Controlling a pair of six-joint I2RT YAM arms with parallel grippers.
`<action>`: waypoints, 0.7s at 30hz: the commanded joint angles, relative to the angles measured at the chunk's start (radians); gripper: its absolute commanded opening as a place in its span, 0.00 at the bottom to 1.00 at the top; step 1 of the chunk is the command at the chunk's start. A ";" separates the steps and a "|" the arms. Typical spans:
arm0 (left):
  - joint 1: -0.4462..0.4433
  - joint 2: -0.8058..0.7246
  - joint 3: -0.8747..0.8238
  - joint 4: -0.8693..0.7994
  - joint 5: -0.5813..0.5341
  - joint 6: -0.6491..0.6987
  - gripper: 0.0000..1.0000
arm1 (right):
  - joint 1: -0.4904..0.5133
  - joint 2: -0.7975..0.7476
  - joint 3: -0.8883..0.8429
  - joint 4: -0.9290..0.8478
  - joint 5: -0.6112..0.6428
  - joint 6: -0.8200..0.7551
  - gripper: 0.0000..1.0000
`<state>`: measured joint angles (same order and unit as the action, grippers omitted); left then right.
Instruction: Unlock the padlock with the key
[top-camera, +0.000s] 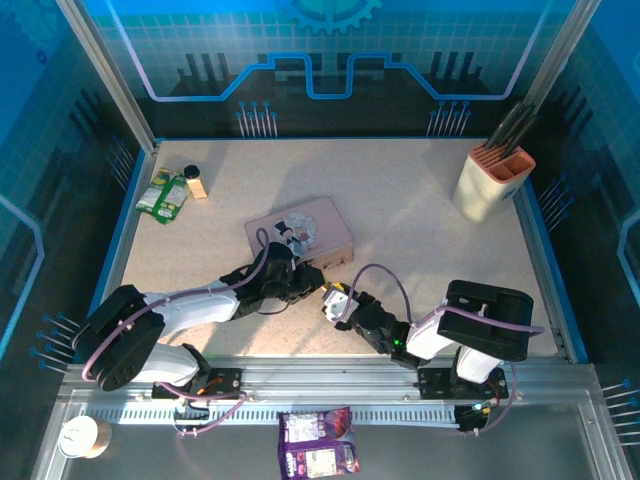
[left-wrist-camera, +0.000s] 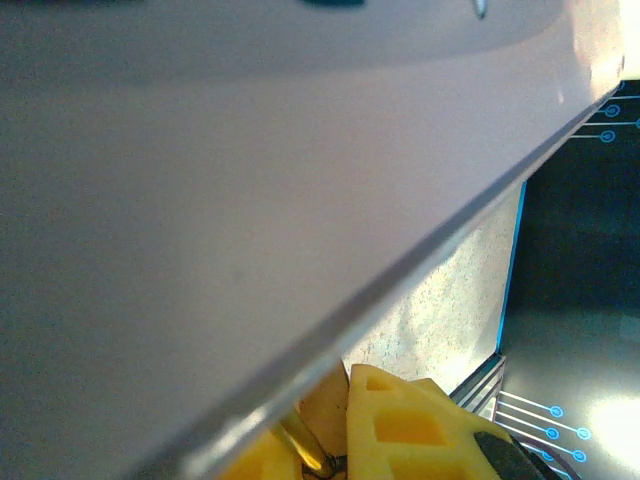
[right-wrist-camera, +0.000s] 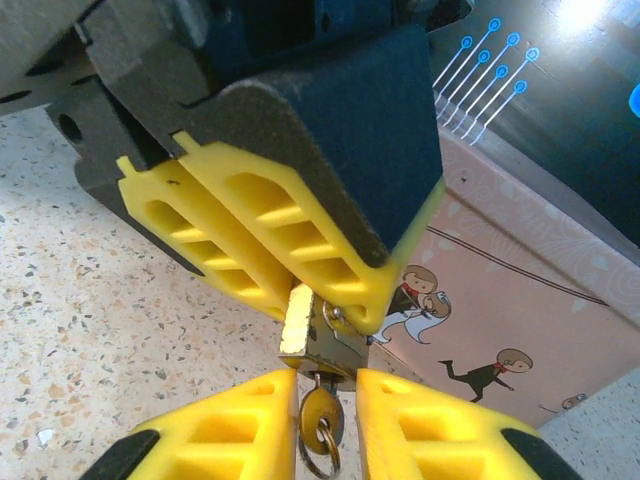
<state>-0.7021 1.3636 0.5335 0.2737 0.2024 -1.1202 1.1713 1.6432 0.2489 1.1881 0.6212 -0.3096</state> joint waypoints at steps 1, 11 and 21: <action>0.015 -0.030 0.000 0.038 0.024 -0.064 0.00 | 0.003 0.013 -0.002 0.046 0.029 0.022 0.22; 0.016 -0.041 0.013 0.017 0.018 -0.059 0.00 | 0.004 0.045 -0.005 0.077 0.037 0.026 0.22; 0.015 -0.020 -0.009 0.058 0.035 -0.055 0.00 | 0.001 0.005 0.039 -0.016 0.018 0.116 0.11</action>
<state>-0.7010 1.3598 0.5335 0.2668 0.2016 -1.1202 1.1713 1.6836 0.2562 1.1896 0.6376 -0.2604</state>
